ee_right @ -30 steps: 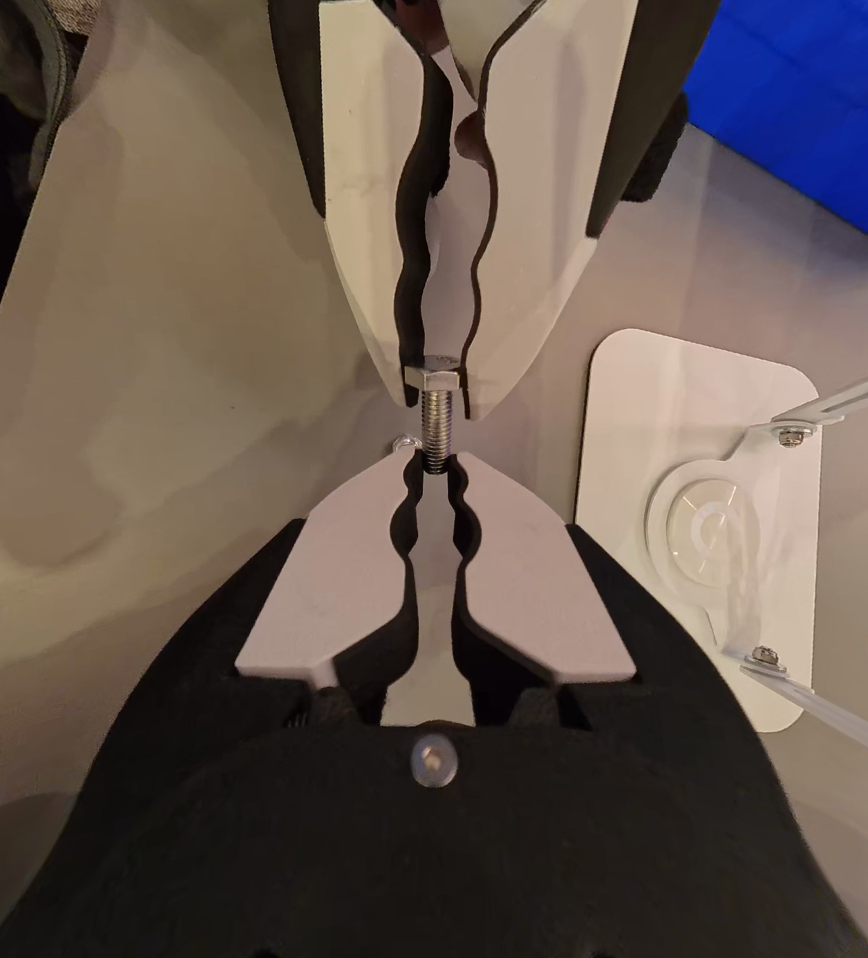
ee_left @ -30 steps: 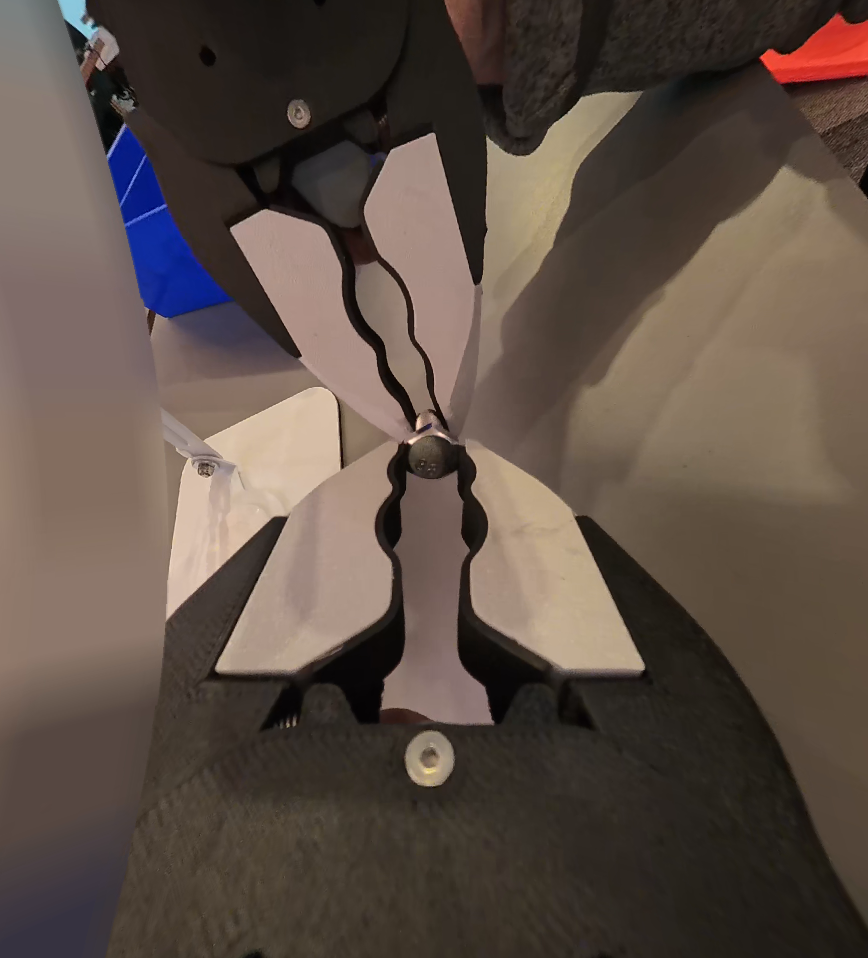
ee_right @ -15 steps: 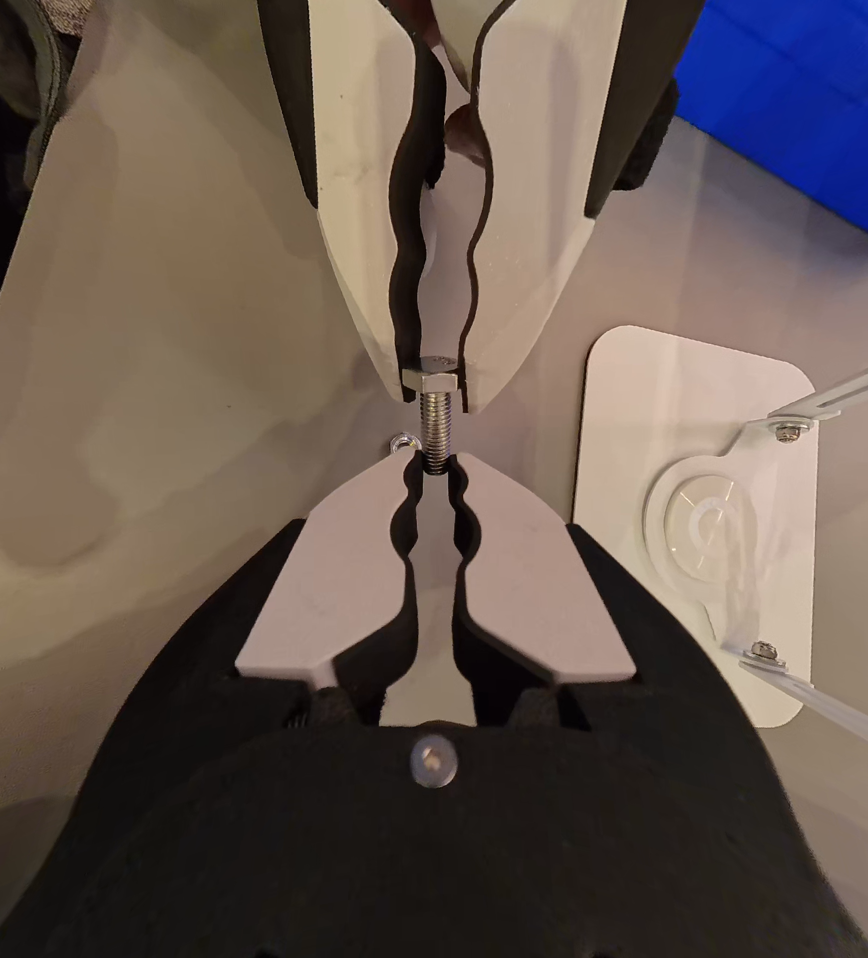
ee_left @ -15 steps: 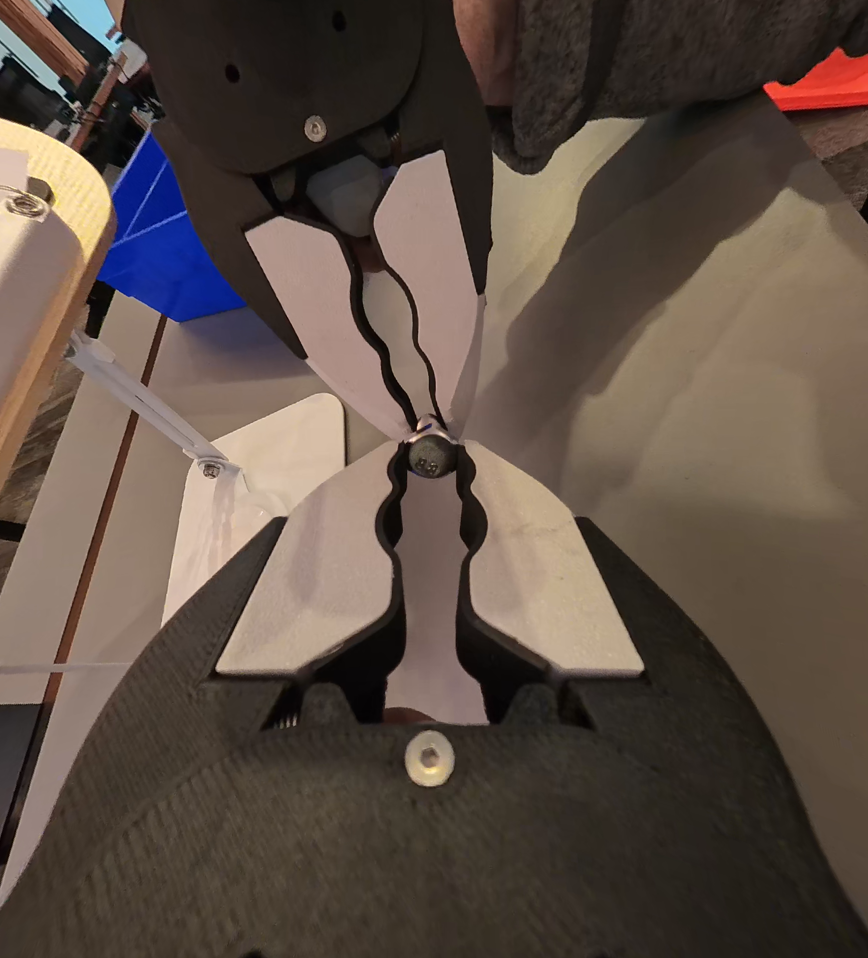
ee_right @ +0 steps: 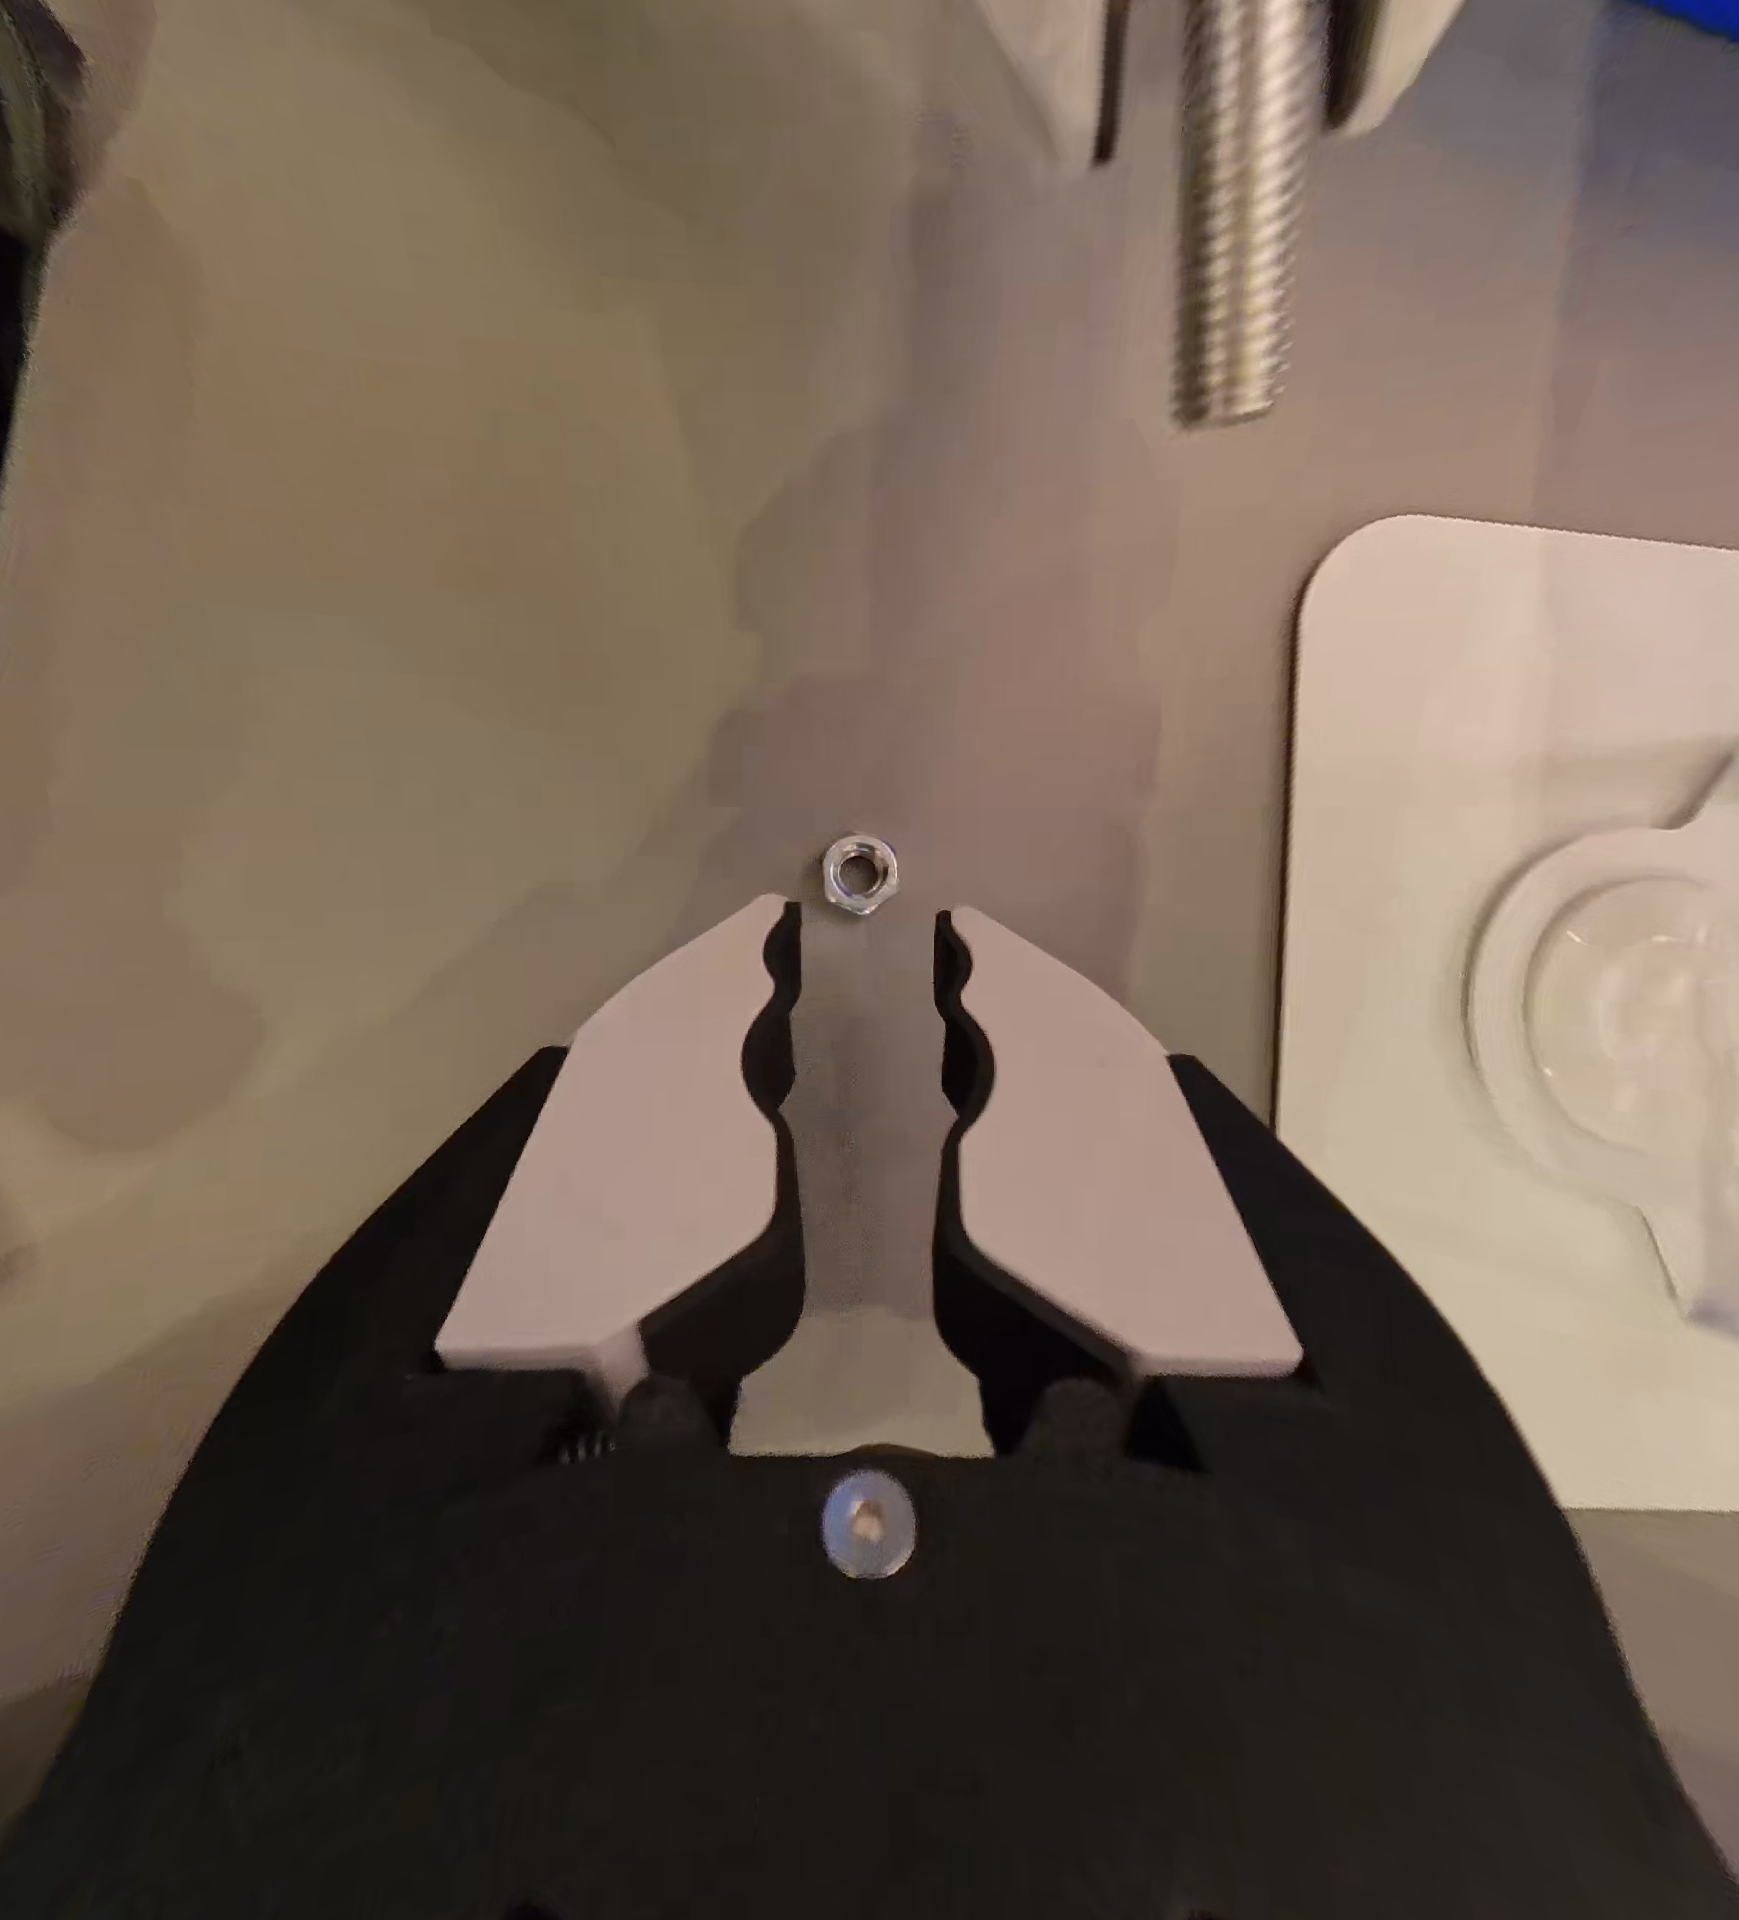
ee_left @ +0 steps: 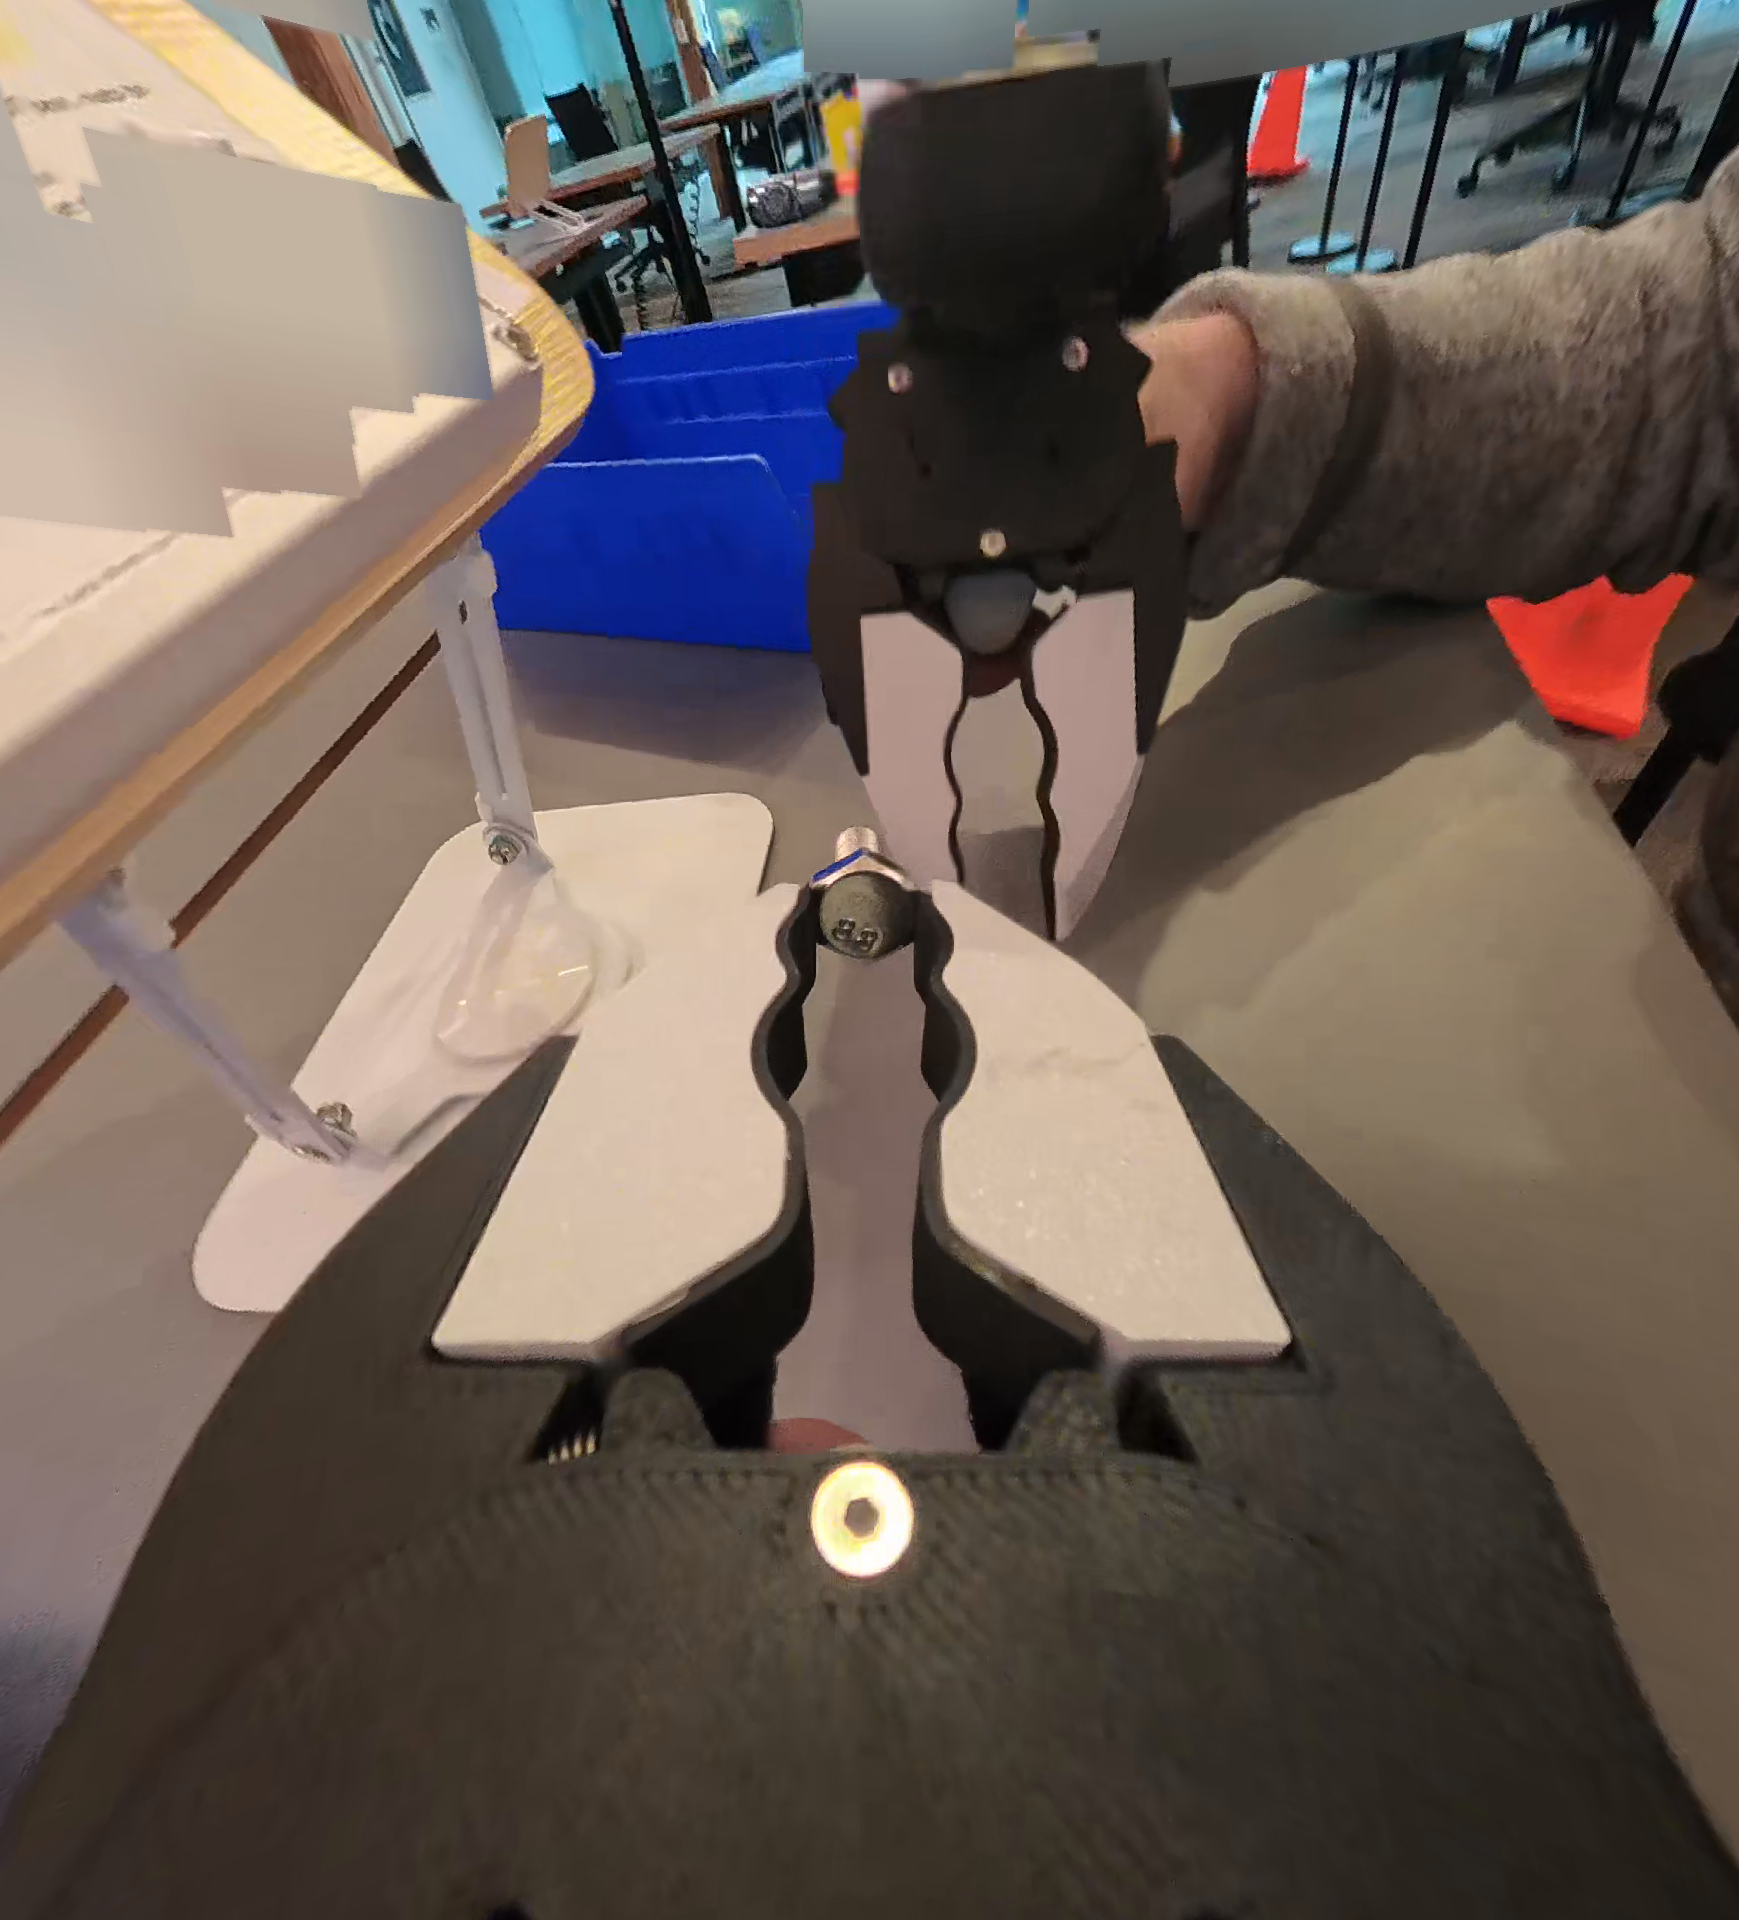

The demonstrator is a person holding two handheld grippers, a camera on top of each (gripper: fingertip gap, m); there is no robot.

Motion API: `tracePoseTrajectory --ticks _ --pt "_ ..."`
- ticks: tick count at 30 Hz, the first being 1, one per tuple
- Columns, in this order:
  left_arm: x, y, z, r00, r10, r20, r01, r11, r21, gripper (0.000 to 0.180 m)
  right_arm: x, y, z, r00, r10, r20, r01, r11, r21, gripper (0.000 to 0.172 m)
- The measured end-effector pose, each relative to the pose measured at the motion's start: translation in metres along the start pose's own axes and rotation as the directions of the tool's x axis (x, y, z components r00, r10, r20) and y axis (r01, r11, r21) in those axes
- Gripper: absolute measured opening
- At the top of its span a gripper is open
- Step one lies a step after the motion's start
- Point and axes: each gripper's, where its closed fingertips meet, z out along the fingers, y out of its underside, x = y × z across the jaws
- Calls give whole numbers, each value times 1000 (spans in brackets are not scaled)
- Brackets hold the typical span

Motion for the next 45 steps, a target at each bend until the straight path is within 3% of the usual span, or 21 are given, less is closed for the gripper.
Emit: tracePoseTrajectory --ticks 4,21,28,32,36,40,45 --pt "-4 4 -6 998 -55 3 55 998 29 17 2 6 19 999 -44 9 44 994 -100 30" --pt "-12 7 -11 994 -107 -9 107 992 63 17 -3 7 33 964 -121 237 150 983 -109 17" --pt "-13 7 -11 993 -119 -10 120 990 74 17 -1 7 32 974 -133 184 146 987 -61 17" --pt "-11 -4 -15 986 -159 -42 163 977 135 17 2 -4 11 986 -123 115 116 991 62 17" --pt "-2 -32 -28 924 -298 -239 362 883 299 17 0 -31 -33 989 -151 -7 148 959 241 17" --pt "11 -46 -36 828 -364 -427 526 768 365 17 -17 -68 -74 969 -208 -135 246 874 419 17" --pt "25 -54 -24 752 -405 -521 627 683 375 17 -26 -97 -92 915 -253 -313 379 804 459 17"
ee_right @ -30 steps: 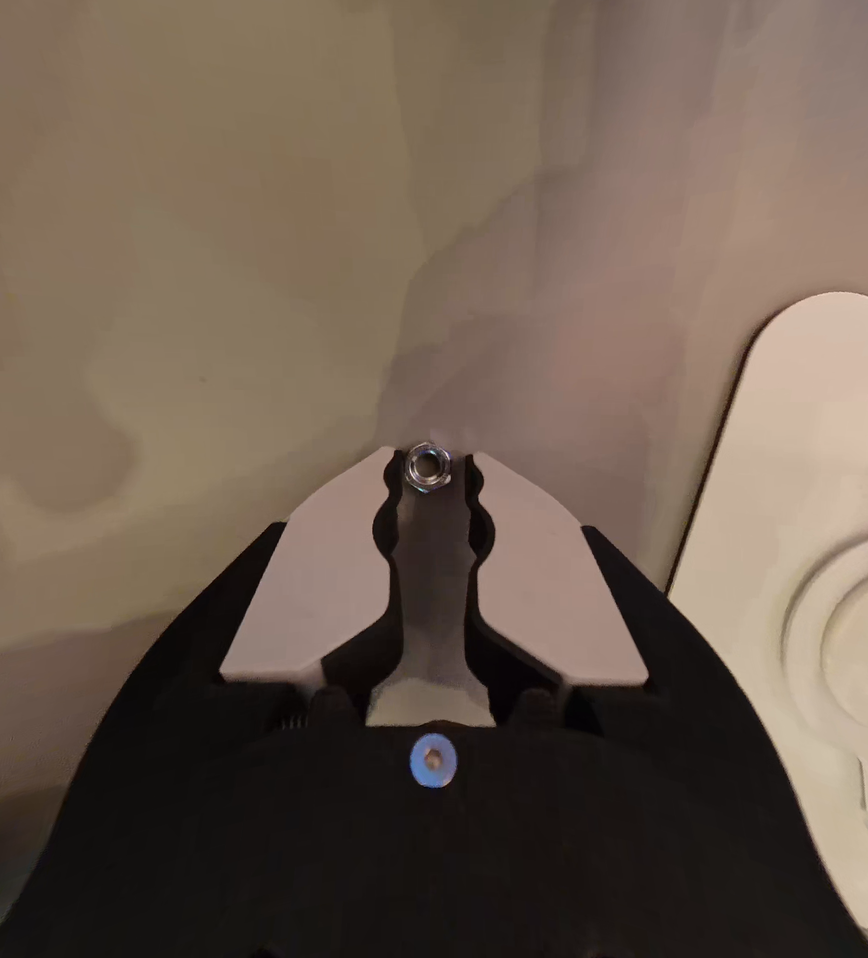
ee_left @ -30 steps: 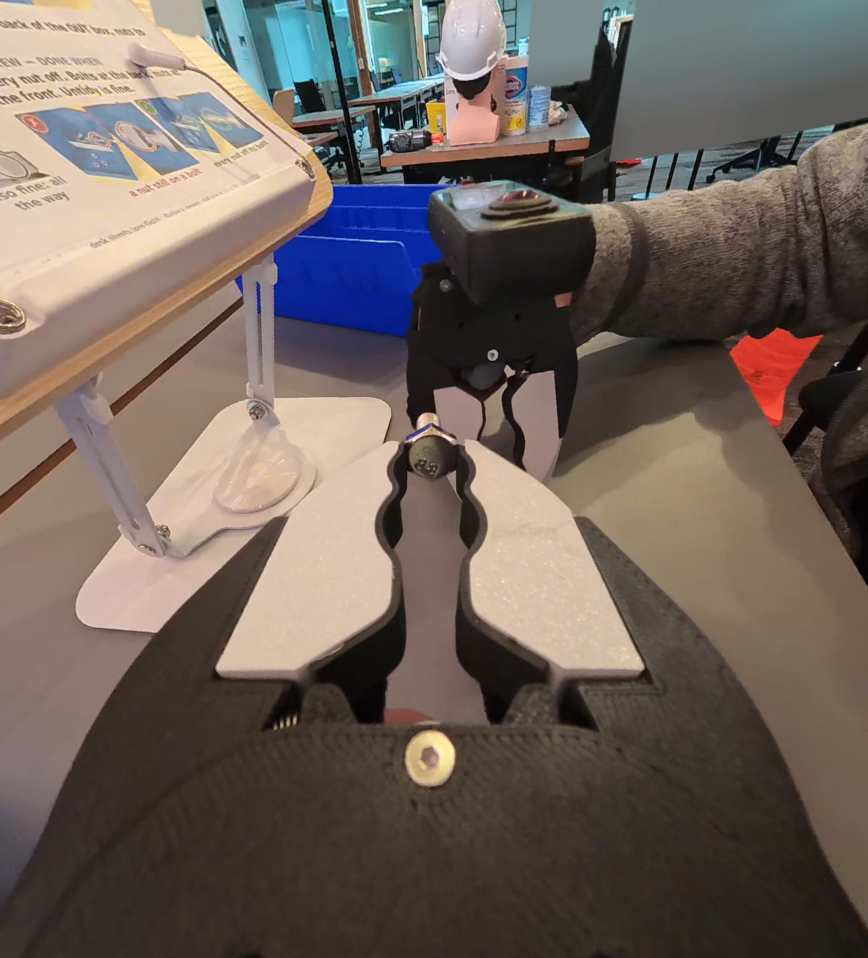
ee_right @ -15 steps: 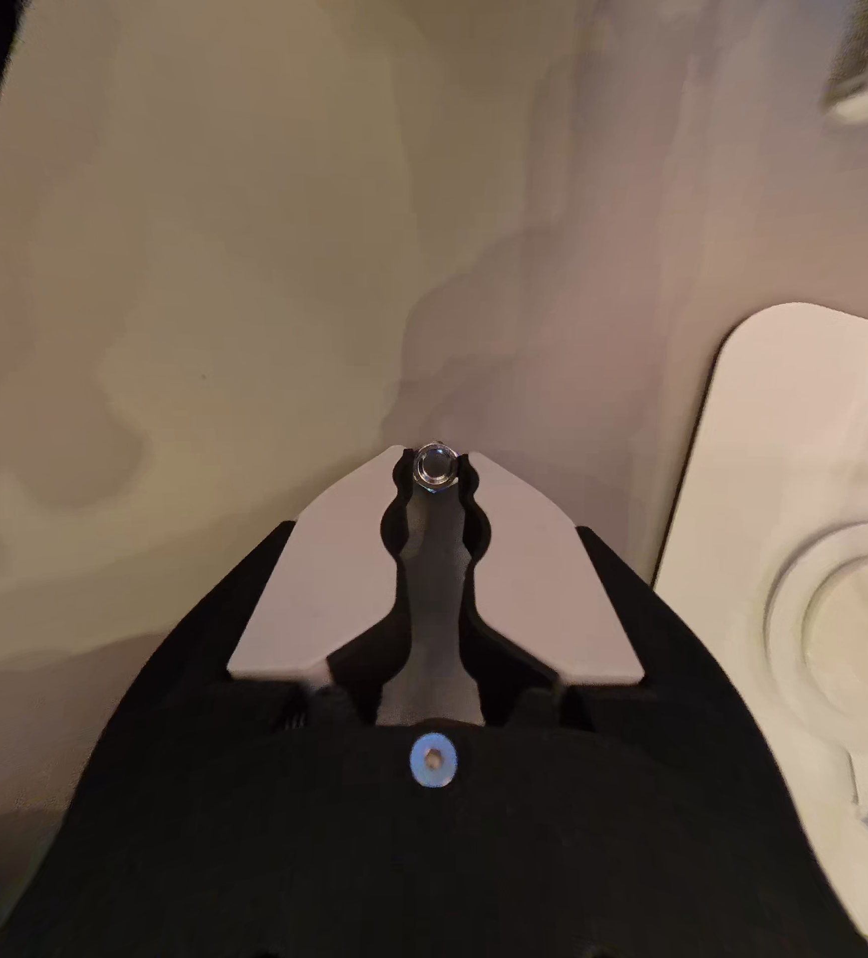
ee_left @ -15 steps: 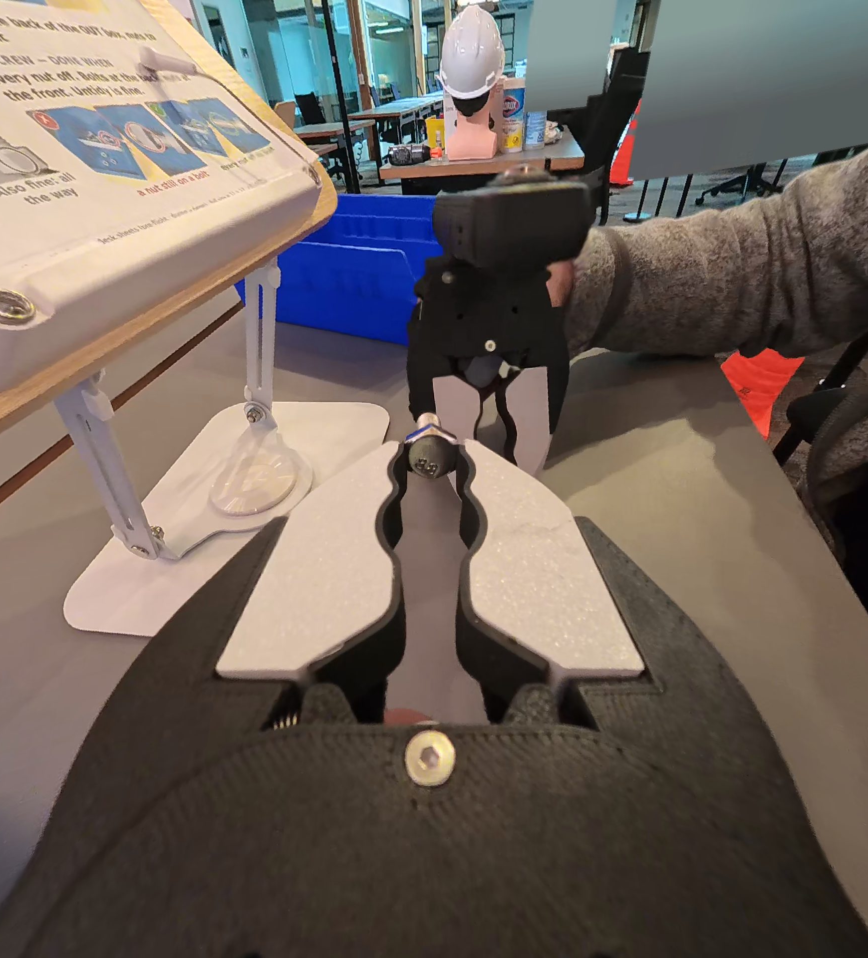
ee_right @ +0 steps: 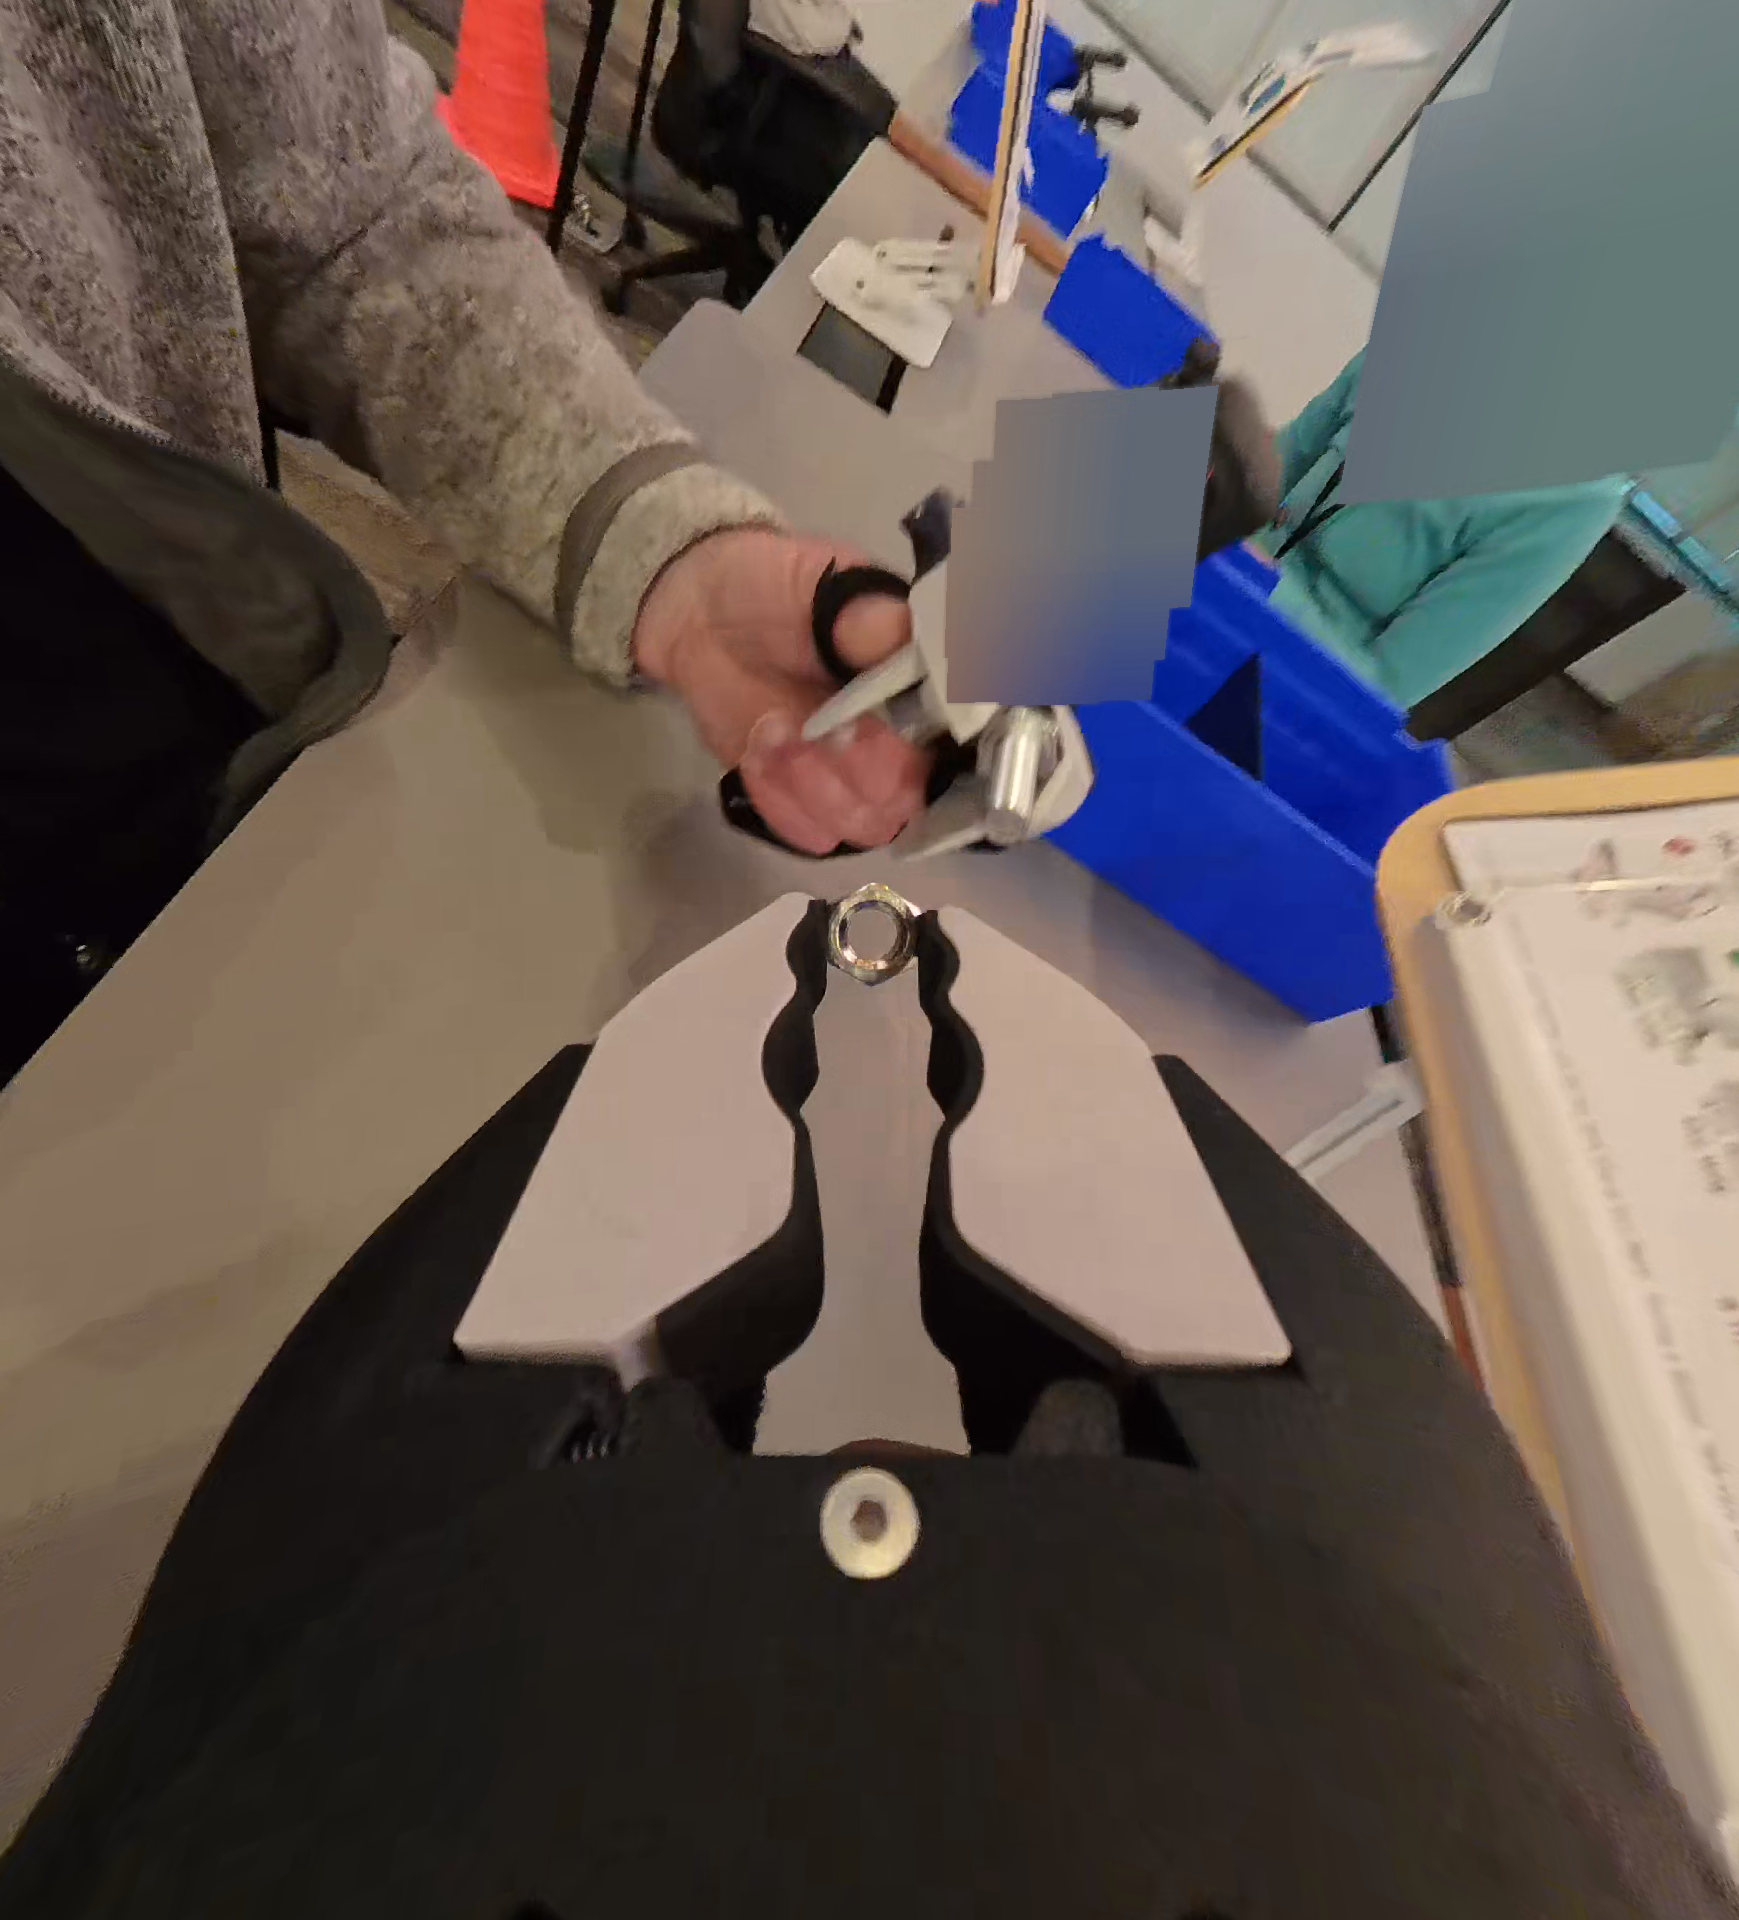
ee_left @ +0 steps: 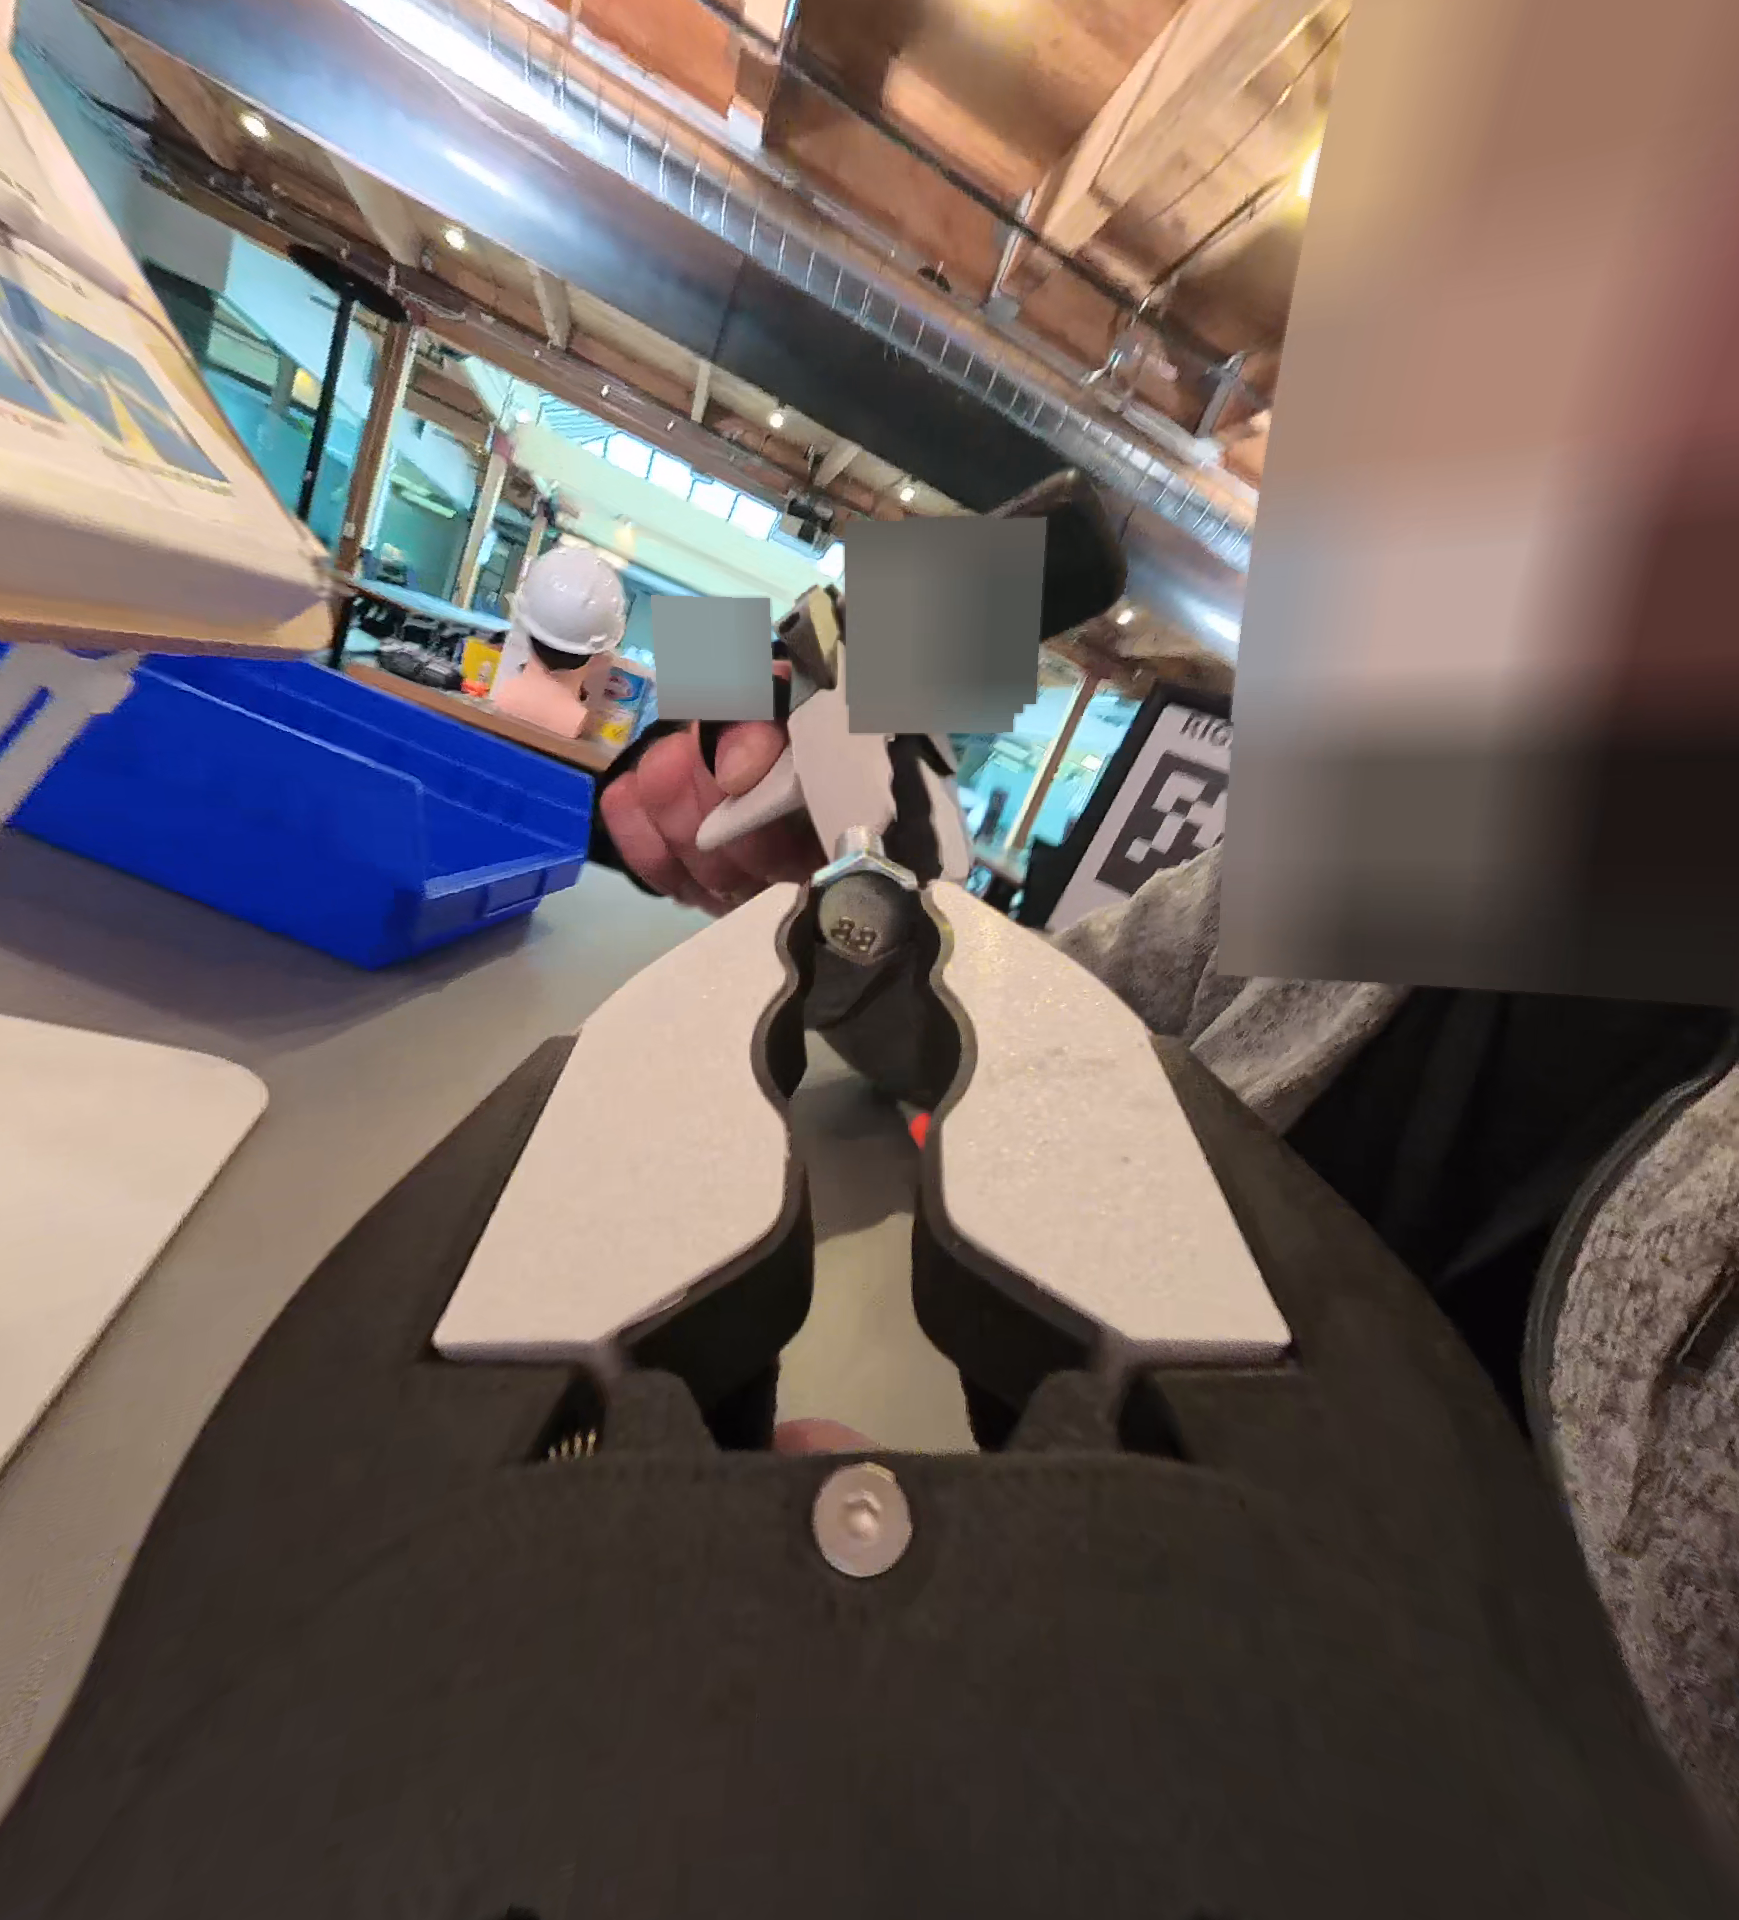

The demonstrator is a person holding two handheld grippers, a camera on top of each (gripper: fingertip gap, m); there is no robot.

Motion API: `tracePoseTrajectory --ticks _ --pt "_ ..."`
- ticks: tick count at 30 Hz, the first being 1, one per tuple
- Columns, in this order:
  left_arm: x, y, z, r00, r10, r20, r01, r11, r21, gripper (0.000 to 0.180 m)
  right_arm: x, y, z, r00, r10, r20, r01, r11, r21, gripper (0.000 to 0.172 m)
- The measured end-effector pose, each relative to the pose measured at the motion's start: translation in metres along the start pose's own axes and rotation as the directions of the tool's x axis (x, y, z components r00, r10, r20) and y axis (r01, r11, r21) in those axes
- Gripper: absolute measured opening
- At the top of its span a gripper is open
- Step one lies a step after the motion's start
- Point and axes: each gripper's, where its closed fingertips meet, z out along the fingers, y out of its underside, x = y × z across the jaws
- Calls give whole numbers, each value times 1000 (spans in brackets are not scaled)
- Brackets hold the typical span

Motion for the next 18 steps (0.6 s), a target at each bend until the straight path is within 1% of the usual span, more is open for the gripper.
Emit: tracePoseTrajectory --ticks 2,4,9,12,14,16,18 --pt "4 1 6 998 -41 -38 43 998 39 17 3 -13 -2 1000 -3 -27 5 998 62 17" --pt "10 1 11 996 -52 -76 57 997 60 17 6 -24 -7 999 10 -37 -5 992 129 17" --pt "21 -1 21 983 -93 -158 113 986 122 18 8 -37 -16 998 -7 -60 18 981 194 17" --pt "25 -1 27 976 -106 -188 133 981 140 17 5 -39 -15 997 -39 -73 52 981 187 17" --pt "27 -1 29 972 -111 -205 140 981 135 17 6 -41 -16 996 -31 -82 47 978 203 17" --pt "24 1 29 973 -121 -195 147 981 123 17 7 -39 -14 994 -38 -99 57 979 196 17" --pt "23 -1 28 972 -132 -196 160 978 137 17 5 -39 -12 995 -42 -95 60 978 201 17"
